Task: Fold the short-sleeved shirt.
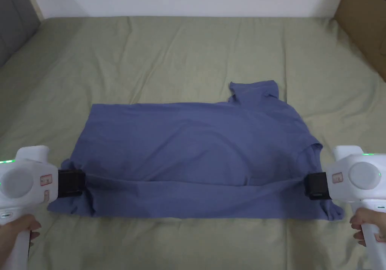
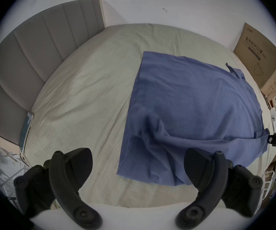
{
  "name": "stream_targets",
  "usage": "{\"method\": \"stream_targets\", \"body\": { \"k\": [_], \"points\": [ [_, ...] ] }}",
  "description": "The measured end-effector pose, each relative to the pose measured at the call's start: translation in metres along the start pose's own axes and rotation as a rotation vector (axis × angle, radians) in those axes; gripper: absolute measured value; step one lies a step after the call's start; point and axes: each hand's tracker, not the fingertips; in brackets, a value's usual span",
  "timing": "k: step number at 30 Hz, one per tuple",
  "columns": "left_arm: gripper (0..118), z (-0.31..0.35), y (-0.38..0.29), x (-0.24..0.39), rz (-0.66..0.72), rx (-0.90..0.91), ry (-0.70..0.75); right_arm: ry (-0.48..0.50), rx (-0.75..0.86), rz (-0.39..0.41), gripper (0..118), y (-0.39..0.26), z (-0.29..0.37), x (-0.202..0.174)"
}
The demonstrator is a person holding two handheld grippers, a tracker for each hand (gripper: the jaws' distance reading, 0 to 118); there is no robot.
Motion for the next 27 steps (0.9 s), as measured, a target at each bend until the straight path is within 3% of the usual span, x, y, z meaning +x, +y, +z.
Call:
{"method": "stream_targets", "body": {
  "k": [5, 6, 7, 8, 9, 12, 16, 17, 18, 19, 20, 24, 27],
  "points": [
    [108, 0.030, -0.029, -0.019, 0.085, 0.027, -0.039, 0.065, 0.054, -0.078, 89, -0.028, 0.027, 0.015],
    [95, 0.037, -0.040, -0.023, 0.092, 0.047, -0.055, 0.054, 0.078, -0.085, 72, -0.039, 0.036, 0.015],
    [72, 0.044, -0.051, -0.024, 0.093, 0.051, -0.053, 0.045, 0.091, -0.084, 51, -0.049, 0.042, 0.015],
    [39, 0.047, -0.060, -0.024, 0.093, 0.050, -0.052, 0.046, 0.099, -0.090, 21, -0.059, 0.046, 0.015],
    [2, 0.048, -0.070, -0.024, 0.093, 0.045, -0.045, 0.054, 0.100, -0.102, 2, -0.068, 0.047, 0.016],
    [0, 0.046, -0.091, -0.026, 0.096, 0.028, -0.040, 0.125, 0.071, -0.146, 0, -0.088, 0.047, 0.015],
    [2, 0.039, -0.085, -0.027, 0.105, 0.038, -0.071, 0.124, 0.041, -0.141, 0, -0.095, 0.042, 0.009],
    [16, 0.036, -0.079, -0.028, 0.106, 0.054, -0.072, 0.128, 0.037, -0.140, 0, -0.095, 0.042, 0.009],
    [58, 0.030, -0.069, -0.030, 0.110, 0.057, -0.076, 0.131, 0.036, -0.144, 0, -0.095, 0.043, 0.008],
    [91, 0.025, -0.061, -0.031, 0.112, 0.051, -0.074, 0.135, 0.035, -0.146, 0, -0.095, 0.043, 0.007],
    [110, 0.015, -0.052, -0.031, 0.115, 0.041, -0.066, 0.139, 0.035, -0.145, 0, -0.094, 0.043, 0.006],
    [107, -0.026, -0.033, -0.034, 0.114, 0.002, -0.022, 0.128, 0.031, -0.134, 0, -0.092, 0.043, 0.000],
    [103, -0.056, -0.038, -0.032, 0.127, -0.106, -0.080, 0.122, 0.016, -0.129, 0, -0.093, 0.041, -0.002]
  ]
}}
